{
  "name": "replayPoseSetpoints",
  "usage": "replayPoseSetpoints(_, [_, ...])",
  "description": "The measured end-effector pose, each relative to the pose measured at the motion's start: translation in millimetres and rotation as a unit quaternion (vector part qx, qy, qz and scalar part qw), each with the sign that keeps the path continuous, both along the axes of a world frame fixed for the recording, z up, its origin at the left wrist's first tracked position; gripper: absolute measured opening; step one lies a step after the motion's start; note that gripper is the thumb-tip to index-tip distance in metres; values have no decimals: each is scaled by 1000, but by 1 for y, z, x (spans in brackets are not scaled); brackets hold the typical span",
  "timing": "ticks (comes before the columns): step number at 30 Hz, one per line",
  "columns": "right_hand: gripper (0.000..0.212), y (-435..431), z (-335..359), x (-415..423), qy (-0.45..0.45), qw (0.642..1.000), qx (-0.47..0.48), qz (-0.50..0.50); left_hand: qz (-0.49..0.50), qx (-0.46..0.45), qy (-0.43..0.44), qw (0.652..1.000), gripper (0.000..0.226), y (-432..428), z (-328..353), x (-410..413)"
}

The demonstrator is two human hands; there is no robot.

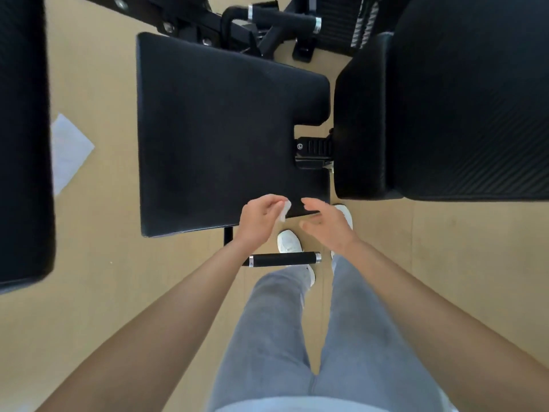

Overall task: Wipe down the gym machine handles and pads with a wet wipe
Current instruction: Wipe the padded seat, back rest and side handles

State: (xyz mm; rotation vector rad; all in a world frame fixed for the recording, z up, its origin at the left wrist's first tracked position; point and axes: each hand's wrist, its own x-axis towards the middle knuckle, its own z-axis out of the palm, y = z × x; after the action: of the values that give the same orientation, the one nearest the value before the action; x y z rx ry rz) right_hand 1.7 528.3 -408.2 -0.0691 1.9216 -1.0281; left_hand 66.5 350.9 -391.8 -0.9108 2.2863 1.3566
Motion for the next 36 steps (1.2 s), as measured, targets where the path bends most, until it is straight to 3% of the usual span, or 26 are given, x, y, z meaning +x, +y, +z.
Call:
replayPoseSetpoints(2, [62,-2,28,0,-19,995,-66,-72,85,86,19,992,20,5,34,-11])
replayPoseSetpoints(5, [52,-4,70,1,7,984,-137,-115,115,148,32,982,21,15,81,-14])
replayPoseSetpoints(10, [18,1,133,6,88,981,-114,-127,170,230,-3,958,46,28,145,-5])
replayPoseSetpoints(15, [5,22,180,22,108,983,-108,-103,150,271,-3,951,69,42,194,14])
replayPoseSetpoints(18, [4,36,201,29,108,983,-120,-84,84,213,63,971,41,48,213,34])
replayPoseSetpoints(20, [2,44,212,32,99,986,-121,-65,108,180,96,973,22,55,222,48])
replayPoseSetpoints(26, [16,51,227,32,-7,993,-121,14,270,137,110,947,24,79,247,85])
replayPoseSetpoints(29, [23,43,237,38,6,995,-100,27,346,110,111,925,27,82,255,105])
replayPoseSetpoints(33, [25,16,259,49,-9,987,-142,69,374,103,140,911,20,76,264,134])
replayPoseSetpoints(36, [53,-14,274,63,-55,972,-155,166,377,123,164,903,27,62,268,156])
